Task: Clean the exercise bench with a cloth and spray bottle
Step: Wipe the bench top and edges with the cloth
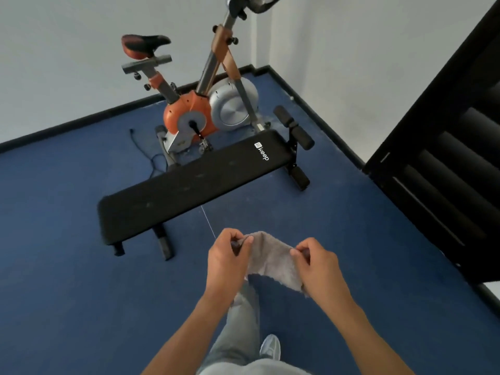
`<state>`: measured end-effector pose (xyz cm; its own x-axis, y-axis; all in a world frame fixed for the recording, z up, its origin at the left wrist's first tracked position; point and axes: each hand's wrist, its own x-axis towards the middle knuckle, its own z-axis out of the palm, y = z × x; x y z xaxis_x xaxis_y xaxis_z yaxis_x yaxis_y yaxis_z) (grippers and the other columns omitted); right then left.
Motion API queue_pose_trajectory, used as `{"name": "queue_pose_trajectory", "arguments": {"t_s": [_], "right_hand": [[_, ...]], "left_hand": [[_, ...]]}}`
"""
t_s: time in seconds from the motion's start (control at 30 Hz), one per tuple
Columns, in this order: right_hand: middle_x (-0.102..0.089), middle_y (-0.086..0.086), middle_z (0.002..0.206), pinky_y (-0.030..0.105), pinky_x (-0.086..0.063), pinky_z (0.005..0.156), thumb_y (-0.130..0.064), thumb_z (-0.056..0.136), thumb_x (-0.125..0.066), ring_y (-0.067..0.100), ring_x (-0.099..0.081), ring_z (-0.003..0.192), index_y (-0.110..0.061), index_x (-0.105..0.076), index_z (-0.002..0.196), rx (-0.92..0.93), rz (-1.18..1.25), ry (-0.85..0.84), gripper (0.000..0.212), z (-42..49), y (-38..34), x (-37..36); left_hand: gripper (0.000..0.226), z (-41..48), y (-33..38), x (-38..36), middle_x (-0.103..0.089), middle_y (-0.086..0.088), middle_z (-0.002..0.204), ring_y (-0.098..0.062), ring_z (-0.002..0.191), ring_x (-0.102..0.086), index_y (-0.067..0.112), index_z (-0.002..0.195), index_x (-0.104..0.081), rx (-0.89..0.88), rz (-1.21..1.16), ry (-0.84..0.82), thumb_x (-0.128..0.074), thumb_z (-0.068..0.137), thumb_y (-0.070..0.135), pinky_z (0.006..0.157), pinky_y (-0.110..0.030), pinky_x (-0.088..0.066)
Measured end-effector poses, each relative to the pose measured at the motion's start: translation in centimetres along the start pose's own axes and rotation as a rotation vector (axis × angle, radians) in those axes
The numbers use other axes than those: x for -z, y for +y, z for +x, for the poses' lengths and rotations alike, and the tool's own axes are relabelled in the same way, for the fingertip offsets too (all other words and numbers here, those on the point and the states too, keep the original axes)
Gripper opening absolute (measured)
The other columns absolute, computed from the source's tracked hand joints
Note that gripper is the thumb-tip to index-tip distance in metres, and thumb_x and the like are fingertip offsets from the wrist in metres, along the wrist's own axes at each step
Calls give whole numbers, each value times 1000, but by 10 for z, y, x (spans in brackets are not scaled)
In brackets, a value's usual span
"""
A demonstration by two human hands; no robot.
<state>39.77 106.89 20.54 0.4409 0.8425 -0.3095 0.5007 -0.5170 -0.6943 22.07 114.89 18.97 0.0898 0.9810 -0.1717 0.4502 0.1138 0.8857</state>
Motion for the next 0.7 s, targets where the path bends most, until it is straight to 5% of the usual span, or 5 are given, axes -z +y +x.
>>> {"name": "queue_pose_trajectory", "arguments": {"t_s": [0.2,0.4,0.53,0.63,0.7], "right_hand": [[-74,-3,82,23,-57,62,-27,96,-69,8,-72,75,-19,-65,89,-98,296,-24,11,132,-51,-24],[-74,-7,80,22,-55,62,-26,96,-67,1,-70,76,-22,-66,89,-82,287,-51,8,262,-102,-26],[-78,-6,90,28,-61,73,-33,104,-51,11,-74,86,-32,-76,91,-100,402,-175,28,324,-130,-23],[-77,-13,108,25,-57,93,-34,107,-44,4,-71,105,-37,-76,107,-46,470,-322,32,358,-140,-21],[-70,-19,117,24,-53,97,-40,107,-44,3,-64,115,-37,-70,119,93,313,-227,29,387,-133,-20]], "left_hand": [[13,99,1,-45,-68,13,104,-11,94,-67,26,91,-60,-16,-114,-156,-72,93,19,78,-31,-58],[22,225,21,-56,-61,12,111,-16,101,-65,31,88,-59,-49,-141,-161,-74,90,15,78,-34,-59],[34,288,38,-64,-59,15,122,-13,107,-65,22,100,-61,-68,-151,-229,-85,77,18,81,-22,-55],[30,329,44,-73,-69,16,111,-7,101,-69,21,103,-59,109,-226,-181,-79,84,8,82,-22,-56],[23,359,45,-80,-71,15,97,-5,89,-69,25,97,-60,225,-279,-135,-70,92,5,76,-21,-54]]}}
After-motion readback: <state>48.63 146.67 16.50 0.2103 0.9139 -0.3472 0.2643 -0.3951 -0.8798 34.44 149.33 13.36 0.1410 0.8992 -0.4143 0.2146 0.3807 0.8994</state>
